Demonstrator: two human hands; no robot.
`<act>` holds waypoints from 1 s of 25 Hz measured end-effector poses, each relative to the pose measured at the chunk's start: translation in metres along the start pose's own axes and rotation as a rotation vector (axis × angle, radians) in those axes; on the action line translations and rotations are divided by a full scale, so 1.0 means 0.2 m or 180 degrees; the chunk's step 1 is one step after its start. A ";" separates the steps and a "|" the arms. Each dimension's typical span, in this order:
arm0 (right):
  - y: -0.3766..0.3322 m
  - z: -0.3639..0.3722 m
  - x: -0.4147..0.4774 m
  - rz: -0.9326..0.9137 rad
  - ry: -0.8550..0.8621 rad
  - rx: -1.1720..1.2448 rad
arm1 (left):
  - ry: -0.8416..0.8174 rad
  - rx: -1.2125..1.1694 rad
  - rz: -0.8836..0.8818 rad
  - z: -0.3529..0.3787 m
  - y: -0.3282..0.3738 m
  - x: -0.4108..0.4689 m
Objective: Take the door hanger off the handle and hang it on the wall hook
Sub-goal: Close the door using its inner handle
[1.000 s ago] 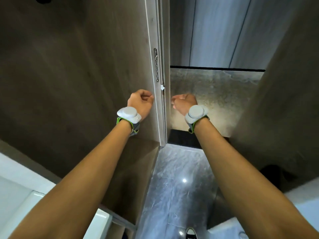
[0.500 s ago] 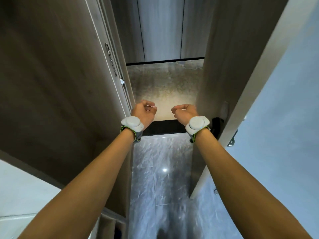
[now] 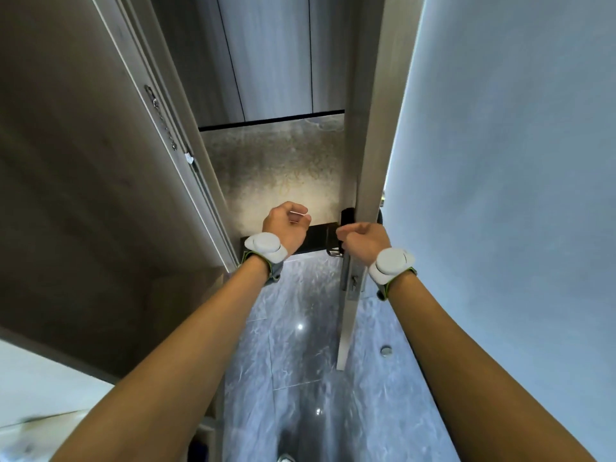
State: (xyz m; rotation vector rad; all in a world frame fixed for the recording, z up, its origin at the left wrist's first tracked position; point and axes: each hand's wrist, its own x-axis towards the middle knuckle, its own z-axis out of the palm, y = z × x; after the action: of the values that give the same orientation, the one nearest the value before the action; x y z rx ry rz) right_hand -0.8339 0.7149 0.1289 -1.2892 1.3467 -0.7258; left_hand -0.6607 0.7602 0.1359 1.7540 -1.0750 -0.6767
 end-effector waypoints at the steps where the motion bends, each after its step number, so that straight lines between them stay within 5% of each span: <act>1: 0.02 -0.08 -0.01 0.0003 0.0055 0.0032 | -0.0058 0.0001 0.0030 0.05 0.02 -0.03; 9: -0.11 -0.36 0.02 -0.0182 0.0407 -0.0020 | -0.0264 -0.0144 0.0318 0.26 0.21 -0.07; 25: -0.23 -0.22 0.05 -0.0337 0.0435 -0.0379 | 0.0033 -0.0160 0.0386 0.18 0.26 0.04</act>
State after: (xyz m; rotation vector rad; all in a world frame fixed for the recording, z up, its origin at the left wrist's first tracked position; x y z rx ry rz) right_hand -0.8598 0.6850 0.1787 -1.4354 1.4581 -0.8298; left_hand -0.7052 0.7289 0.1689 1.6337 -1.1377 -0.6136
